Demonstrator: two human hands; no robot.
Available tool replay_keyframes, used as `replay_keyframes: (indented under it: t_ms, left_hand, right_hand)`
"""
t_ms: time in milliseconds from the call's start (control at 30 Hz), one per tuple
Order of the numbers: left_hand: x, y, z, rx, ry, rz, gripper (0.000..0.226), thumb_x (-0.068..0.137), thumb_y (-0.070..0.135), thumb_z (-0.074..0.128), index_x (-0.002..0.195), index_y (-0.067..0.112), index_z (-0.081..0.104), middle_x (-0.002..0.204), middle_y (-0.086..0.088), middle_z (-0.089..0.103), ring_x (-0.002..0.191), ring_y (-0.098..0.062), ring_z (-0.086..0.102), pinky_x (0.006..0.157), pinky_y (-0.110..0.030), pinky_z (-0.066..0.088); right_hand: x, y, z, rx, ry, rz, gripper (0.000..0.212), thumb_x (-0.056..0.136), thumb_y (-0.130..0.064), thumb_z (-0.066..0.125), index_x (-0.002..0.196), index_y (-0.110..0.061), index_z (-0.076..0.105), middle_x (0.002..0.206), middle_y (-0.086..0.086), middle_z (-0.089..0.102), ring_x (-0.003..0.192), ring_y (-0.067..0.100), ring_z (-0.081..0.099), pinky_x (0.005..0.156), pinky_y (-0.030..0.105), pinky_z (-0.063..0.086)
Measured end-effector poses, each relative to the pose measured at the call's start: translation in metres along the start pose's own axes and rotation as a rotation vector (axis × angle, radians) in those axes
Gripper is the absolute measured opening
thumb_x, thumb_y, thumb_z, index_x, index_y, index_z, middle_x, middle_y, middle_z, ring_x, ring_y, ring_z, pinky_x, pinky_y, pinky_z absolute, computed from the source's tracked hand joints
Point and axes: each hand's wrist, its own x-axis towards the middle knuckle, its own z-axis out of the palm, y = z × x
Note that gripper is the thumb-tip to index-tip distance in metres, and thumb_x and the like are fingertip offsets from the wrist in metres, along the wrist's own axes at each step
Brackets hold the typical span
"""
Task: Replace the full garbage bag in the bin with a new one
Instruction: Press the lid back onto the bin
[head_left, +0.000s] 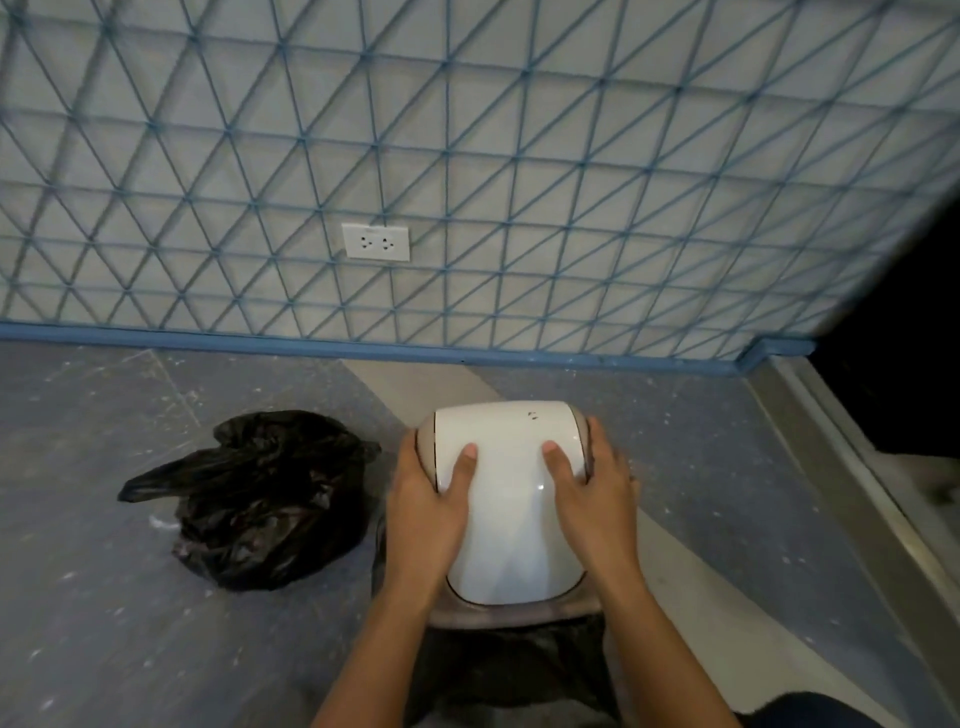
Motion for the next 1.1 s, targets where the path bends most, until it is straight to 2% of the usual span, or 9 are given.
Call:
replay_keyframes:
  t_ms: [133, 300, 467, 733, 900, 1033, 1100]
  left_hand:
    - [0.004, -0.010, 0.006, 0.068, -0.027, -0.035, 0.063, 0.087, 0.049, 0.054, 0.141, 0.027, 0.032, 0.138, -0.002, 0.050, 0.122, -0.023, 0.049, 0.091, -0.028, 0.037]
    - [0.007, -0.021, 0.009, 0.116, -0.040, -0.019, 0.067, 0.085, 0.049, 0.056, 0.143, 0.027, 0.030, 0.142, -0.003, 0.047, 0.126, -0.024, 0.048, 0.101, -0.033, 0.039]
    - [0.006, -0.026, 0.010, 0.110, -0.031, 0.022, 0.065, 0.086, 0.047, 0.057, 0.142, 0.028, 0.031, 0.141, 0.000, 0.048, 0.124, -0.021, 0.048, 0.099, -0.032, 0.039]
    - [0.007, -0.038, 0.013, 0.117, 0.030, 0.064, 0.065, 0.085, 0.045, 0.057, 0.142, 0.027, 0.032, 0.142, 0.001, 0.048, 0.126, -0.020, 0.048, 0.102, -0.034, 0.040]
    - [0.006, -0.042, 0.013, 0.104, 0.017, 0.063, 0.062, 0.089, 0.047, 0.049, 0.144, 0.025, 0.030, 0.145, 0.001, 0.044, 0.128, -0.019, 0.045, 0.105, -0.035, 0.038]
    - [0.005, -0.040, 0.012, 0.063, -0.008, 0.051, 0.067, 0.087, 0.060, 0.035, 0.145, 0.027, 0.029, 0.147, 0.002, 0.040, 0.130, -0.017, 0.041, 0.108, -0.036, 0.035]
    - [0.006, -0.037, 0.009, -0.057, -0.052, 0.014, 0.058, 0.091, 0.055, 0.027, 0.143, 0.031, 0.032, 0.146, 0.006, 0.040, 0.129, -0.010, 0.038, 0.108, -0.031, 0.030]
  right_hand:
    - [0.003, 0.022, 0.011, -0.015, -0.018, 0.047, 0.066, 0.088, -0.052, 0.048, 0.146, -0.030, 0.025, 0.145, 0.008, 0.037, 0.132, 0.033, 0.032, 0.108, 0.049, 0.032]
    - [0.000, 0.033, 0.015, -0.020, -0.018, 0.103, 0.065, 0.089, -0.051, 0.046, 0.146, -0.032, 0.022, 0.147, 0.005, 0.033, 0.135, 0.032, 0.026, 0.107, 0.051, 0.030]
    - [-0.002, 0.036, 0.020, -0.037, 0.001, 0.099, 0.064, 0.091, -0.052, 0.043, 0.147, -0.034, 0.017, 0.150, 0.003, 0.030, 0.135, 0.029, 0.024, 0.108, 0.050, 0.026]
    - [-0.007, 0.049, 0.031, -0.060, 0.097, -0.037, 0.064, 0.090, -0.053, 0.039, 0.147, -0.031, 0.019, 0.147, 0.003, 0.037, 0.133, 0.026, 0.033, 0.109, 0.050, 0.030]
    - [-0.007, 0.051, 0.034, -0.042, 0.109, -0.044, 0.063, 0.090, -0.052, 0.039, 0.147, -0.033, 0.018, 0.149, -0.002, 0.034, 0.132, 0.023, 0.040, 0.102, 0.045, 0.040]
    - [-0.007, 0.051, 0.033, -0.041, 0.086, -0.047, 0.063, 0.091, -0.057, 0.034, 0.147, -0.032, 0.019, 0.149, -0.001, 0.034, 0.133, 0.022, 0.038, 0.103, 0.045, 0.037]
    - [-0.007, 0.051, 0.027, 0.067, 0.028, -0.033, 0.063, 0.090, -0.060, 0.026, 0.147, -0.033, 0.020, 0.150, -0.002, 0.032, 0.136, 0.019, 0.034, 0.108, 0.042, 0.031]
